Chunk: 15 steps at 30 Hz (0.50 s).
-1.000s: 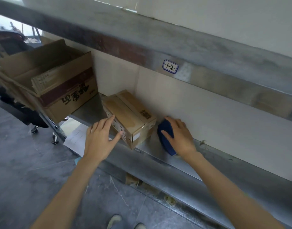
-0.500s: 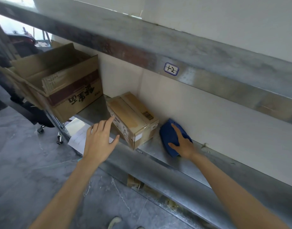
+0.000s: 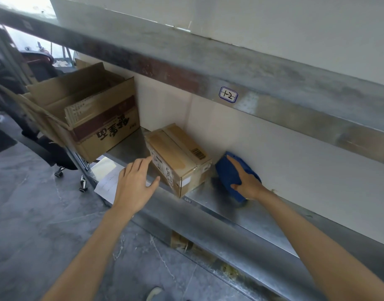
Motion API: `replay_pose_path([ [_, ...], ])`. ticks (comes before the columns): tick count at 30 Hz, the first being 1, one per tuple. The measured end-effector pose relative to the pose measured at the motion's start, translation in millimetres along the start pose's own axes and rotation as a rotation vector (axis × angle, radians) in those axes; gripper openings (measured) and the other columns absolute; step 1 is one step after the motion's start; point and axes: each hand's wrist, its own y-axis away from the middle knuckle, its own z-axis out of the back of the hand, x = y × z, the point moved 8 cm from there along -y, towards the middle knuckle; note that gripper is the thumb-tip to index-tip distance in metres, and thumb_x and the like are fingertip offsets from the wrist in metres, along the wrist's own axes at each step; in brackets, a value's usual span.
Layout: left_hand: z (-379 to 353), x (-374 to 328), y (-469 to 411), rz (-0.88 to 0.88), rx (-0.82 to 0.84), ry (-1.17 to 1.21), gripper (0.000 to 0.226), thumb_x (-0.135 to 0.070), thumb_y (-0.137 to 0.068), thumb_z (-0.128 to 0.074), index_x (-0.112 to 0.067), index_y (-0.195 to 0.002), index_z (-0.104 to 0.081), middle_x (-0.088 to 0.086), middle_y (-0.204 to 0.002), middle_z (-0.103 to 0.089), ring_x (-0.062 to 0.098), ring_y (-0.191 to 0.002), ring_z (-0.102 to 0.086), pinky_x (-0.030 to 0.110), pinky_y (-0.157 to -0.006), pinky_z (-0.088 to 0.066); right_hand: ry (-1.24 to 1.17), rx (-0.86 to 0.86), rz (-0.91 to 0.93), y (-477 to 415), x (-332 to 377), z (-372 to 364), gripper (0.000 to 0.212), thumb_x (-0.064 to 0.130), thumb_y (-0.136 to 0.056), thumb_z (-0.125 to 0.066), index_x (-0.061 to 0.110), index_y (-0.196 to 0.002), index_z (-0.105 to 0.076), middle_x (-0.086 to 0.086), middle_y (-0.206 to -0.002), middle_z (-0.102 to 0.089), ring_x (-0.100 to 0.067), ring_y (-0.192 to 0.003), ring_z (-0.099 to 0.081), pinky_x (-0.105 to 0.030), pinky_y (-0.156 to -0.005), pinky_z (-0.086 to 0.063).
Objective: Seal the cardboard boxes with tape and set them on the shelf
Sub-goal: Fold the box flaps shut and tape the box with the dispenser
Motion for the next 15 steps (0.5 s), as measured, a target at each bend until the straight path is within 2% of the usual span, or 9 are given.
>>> replay_pose_path([
  [3,1.8,-7.1,-1.5,-0.027,0.0,0.015,0.058,-0.032,-0.094,-0.064,-0.017,-0.146,-0.044,0.006,-0.139,-0.053,0.028,-0.127,-0.047,0.043,-0.104,-0.038,-0.014,-0.072,0.017,12.3,10.6,17.6,0.077,0.019,-0.101,-0.048,0.065,-0.144,-0.003,-0.027,-0.098,-0.065,-0.039,-0.072,-0.064,-0.045,-0.063,-0.053],
  [5,3.0,-11.9,-3.4,-0.049,-0.005,0.022,0.058,-0.031,-0.093,-0.065,-0.017,-0.145,-0.045,0.006,-0.139,-0.053,0.028,-0.128,-0.047,0.044,-0.104,-0.039,0.012,-0.11,0.046,23.2,20.8,30.5,0.057,0.031,-0.103,-0.044,0.059,-0.144,-0.015,-0.02,-0.087,-0.067,-0.035,-0.067,-0.063,-0.045,-0.064,-0.053],
  [7,5.5,-18.5,-6.1,-0.079,-0.017,0.031,0.057,-0.03,-0.092,-0.067,-0.015,-0.144,-0.047,0.007,-0.139,-0.054,0.029,-0.128,-0.048,0.045,-0.104,-0.039,0.099,-0.175,0.094,36.1,35.8,45.5,0.047,0.046,-0.102,-0.044,0.055,-0.142,-0.021,-0.008,-0.088,-0.068,-0.024,-0.065,-0.062,-0.043,-0.066,-0.054],
  [9,9.0,-26.8,-9.3,-0.107,-0.03,0.045,0.056,-0.028,-0.092,-0.067,-0.015,-0.143,-0.048,0.007,-0.138,-0.054,0.028,-0.129,-0.047,0.045,-0.105,-0.038,0.187,-0.255,0.149,49.5,53.3,60.7,0.048,0.055,-0.098,-0.046,0.056,-0.14,-0.023,0.001,-0.095,-0.068,-0.017,-0.068,-0.062,-0.039,-0.069,-0.054],
  [12,16.8,-42.3,-13.4,-0.158,-0.054,0.111,0.051,-0.027,-0.092,-0.066,-0.017,-0.14,-0.051,0.003,-0.137,-0.054,0.023,-0.127,-0.047,0.042,-0.105,-0.037,0.247,-0.286,0.239,64.3,77.1,70.6,0.051,0.058,-0.095,-0.05,0.058,-0.139,-0.024,0.005,-0.095,-0.067,-0.015,-0.071,-0.062,-0.036,-0.069,-0.054],
  [15,19.7,-55.9,-19.6,-0.183,-0.02,0.283,0.044,-0.026,-0.092,-0.069,-0.019,-0.134,-0.058,-0.001,-0.132,-0.058,0.017,-0.12,-0.054,0.037,-0.101,-0.046,0.321,-0.287,0.389,74.5,100.3,70.5,0.054,0.058,-0.093,-0.052,0.059,-0.137,-0.023,0.002,-0.07,-0.062,-0.014,-0.054,-0.054,-0.038,-0.06,-0.052],
])
